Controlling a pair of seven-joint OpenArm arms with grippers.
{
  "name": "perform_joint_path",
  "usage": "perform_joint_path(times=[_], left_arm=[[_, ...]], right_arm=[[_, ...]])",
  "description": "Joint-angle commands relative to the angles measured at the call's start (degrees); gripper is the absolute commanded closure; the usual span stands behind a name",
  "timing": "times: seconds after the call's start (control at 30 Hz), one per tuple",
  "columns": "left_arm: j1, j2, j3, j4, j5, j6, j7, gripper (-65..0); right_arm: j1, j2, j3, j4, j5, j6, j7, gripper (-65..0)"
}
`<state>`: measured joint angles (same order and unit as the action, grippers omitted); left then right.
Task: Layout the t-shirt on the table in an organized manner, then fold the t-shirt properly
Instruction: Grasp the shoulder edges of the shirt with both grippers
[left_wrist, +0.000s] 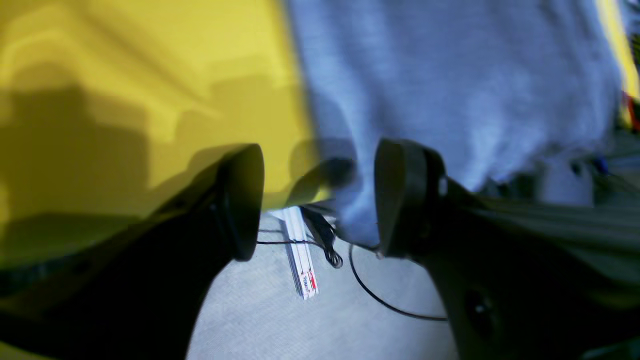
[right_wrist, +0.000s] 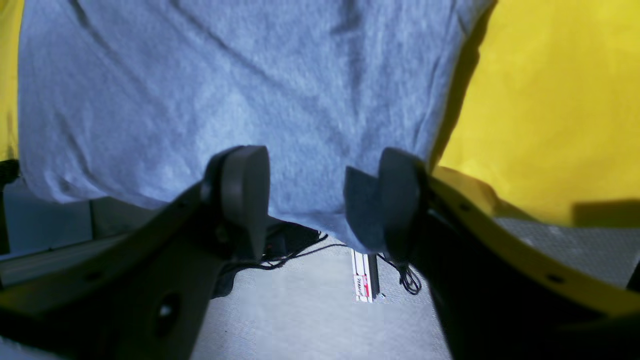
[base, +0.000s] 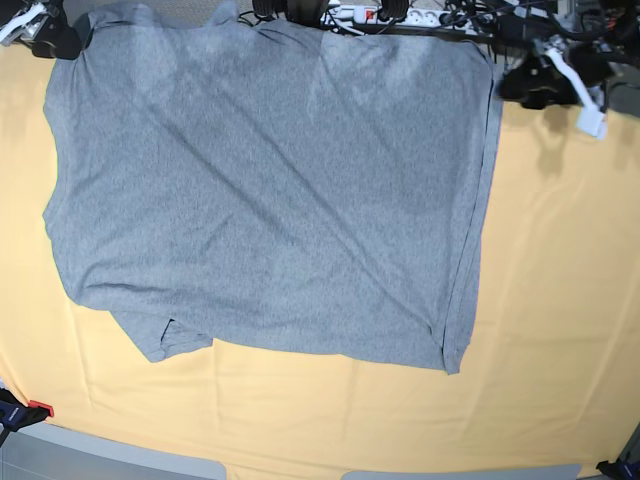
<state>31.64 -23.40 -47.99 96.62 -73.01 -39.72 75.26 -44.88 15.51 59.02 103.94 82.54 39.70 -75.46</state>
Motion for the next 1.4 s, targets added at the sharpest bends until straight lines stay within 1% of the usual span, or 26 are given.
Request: perform_joint_path(times=[0.0, 0.13, 0.23, 0.53, 0.7, 0.73, 0.8, 0.83, 0.93, 0.97, 1.07, 1.13, 1.27, 1.37], left_arm=[[0.3, -1.1, -0.7, 0.7, -1.4, -0.3, -0.4, -36.1], [1.2, -1.0, -0.4, 0.6, -1.4, -0.3, -0.5, -36.1], [1.4, -0.2, 0.7, 0.6, -1.4, -0.3, -0.3, -36.1], [1.7, -0.1, 9.8, 0.6, -1.3, -0.3, -0.3, -36.1], [1.7, -0.1, 13.3, 0.6, -1.3, -0.3, 1.8, -35.9], [1.7, -0.1, 13.4, 0.6, -1.3, -0.3, 1.7, -34.5], [1.7, -0.3, 13.4, 0.6, -1.4, -0.3, 1.4, -27.8], [1.7, -0.5, 13.4, 0.6, -1.4, -0.3, 1.4, -22.6], [1.7, -1.2, 13.4, 0.6, -1.4, -0.3, 1.4, -2.9], [1.7, -1.6, 13.4, 0.6, -1.4, -0.3, 1.1, 0.0], [1.6, -2.9, 13.3, 0.7, -1.4, -0.3, -1.9, 0.0], [0.9, -3.4, 13.3, 0.8, -1.4, -0.3, -3.5, 0.0], [-2.8, -3.2, 13.3, 0.8, -1.7, -0.3, -3.5, 0.0], [-5.4, -3.1, 13.3, 0.8, -4.7, -0.3, -3.5, 0.0]], right_arm=[[-0.5, 0.9, 0.6, 1.0, 1.8, 0.3, 0.8, -36.2], [0.2, 0.9, 0.6, 1.0, 2.5, 0.3, 0.8, -36.2], [0.1, 0.9, 0.6, 1.0, 2.5, 0.3, 0.8, -36.2], [0.1, 0.9, 0.6, 1.0, 2.5, 0.3, 0.8, -36.2], [0.1, 0.9, 0.6, 1.0, 2.5, 0.3, 0.8, -36.2], [0.1, 0.9, 0.6, 1.0, 2.5, 0.3, 0.8, -36.2], [0.1, 0.9, 0.6, 1.0, 2.5, 0.3, 0.7, -36.2], [0.1, 0.9, 0.6, 1.0, 2.5, 0.3, 0.7, -36.2], [0.1, 0.9, 0.6, 1.0, 2.5, 0.3, 0.2, -36.2], [0.1, 0.9, 0.6, 1.0, 2.5, 0.3, -0.4, -36.2], [0.1, 0.9, 0.6, 1.0, 2.5, 0.3, -3.8, -36.2], [0.1, 0.9, 0.6, 1.0, 2.5, 0.3, -4.4, -36.2], [0.1, 0.9, 0.6, 1.0, 2.5, 0.3, -4.4, -36.2], [0.1, 0.9, 0.6, 1.0, 2.5, 0.3, -4.5, -36.2]])
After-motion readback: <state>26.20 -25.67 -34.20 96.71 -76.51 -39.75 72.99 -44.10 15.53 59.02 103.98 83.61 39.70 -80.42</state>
